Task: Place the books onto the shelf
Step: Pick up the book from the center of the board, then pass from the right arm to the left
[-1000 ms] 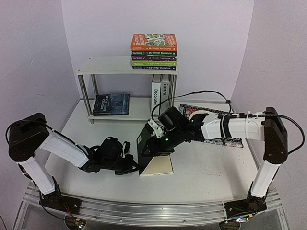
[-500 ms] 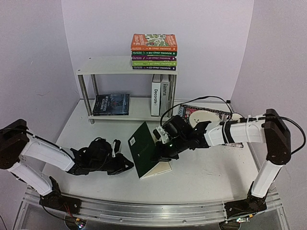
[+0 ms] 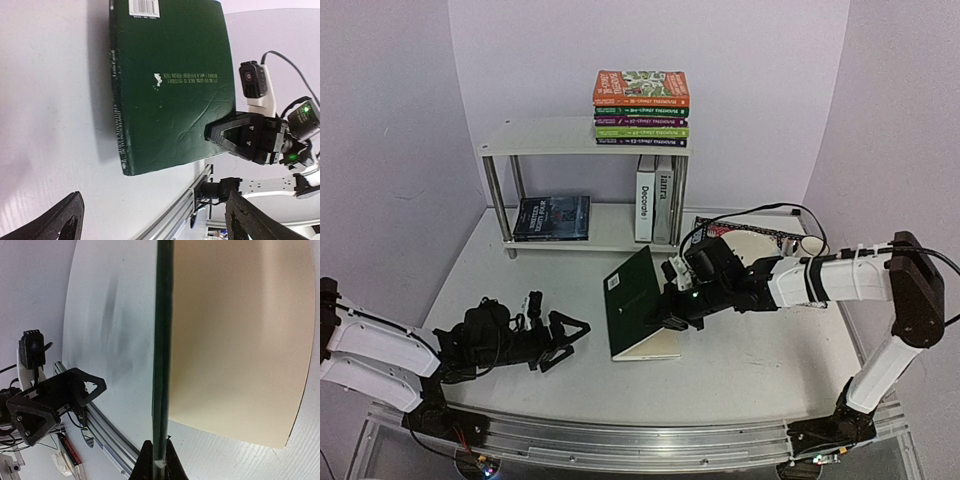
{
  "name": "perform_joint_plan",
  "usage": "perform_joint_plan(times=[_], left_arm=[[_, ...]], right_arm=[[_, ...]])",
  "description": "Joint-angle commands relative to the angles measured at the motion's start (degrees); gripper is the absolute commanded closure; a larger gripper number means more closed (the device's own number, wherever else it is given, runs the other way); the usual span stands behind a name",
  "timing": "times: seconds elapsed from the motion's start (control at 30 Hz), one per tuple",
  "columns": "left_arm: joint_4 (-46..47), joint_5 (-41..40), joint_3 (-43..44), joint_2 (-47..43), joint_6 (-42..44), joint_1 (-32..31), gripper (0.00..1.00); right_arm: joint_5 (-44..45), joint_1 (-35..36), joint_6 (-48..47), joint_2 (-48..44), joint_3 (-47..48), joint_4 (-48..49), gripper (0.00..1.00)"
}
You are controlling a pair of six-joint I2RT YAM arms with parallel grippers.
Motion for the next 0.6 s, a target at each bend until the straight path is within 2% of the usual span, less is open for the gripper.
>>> perform_joint_plan(times=[0.0, 0.1, 0.17, 0.57], left_arm=[[16.63, 2.80, -1.48, 3.88, -3.01, 0.97, 0.03], [29.10, 6.06, -3.47, 9.70, -5.74, 2.17, 0.05], [33.02, 7.94, -3.12, 13.91, -6.82, 2.65, 0.05], [37.38, 12.15, 2.07, 21.81, -6.04, 2.76, 0.06]], right_arm=[[-5.67, 0.10, 3.54, -3.76, 0.11, 10.00, 1.00], [-7.09, 0.09, 4.98, -4.42, -0.50, 11.45, 1.00], [-7.85, 0.08, 5.51, -4.91, -0.87, 12.09, 1.00], [-12.32, 0.10, 10.37, -4.89, -3.35, 18.93, 1.00]])
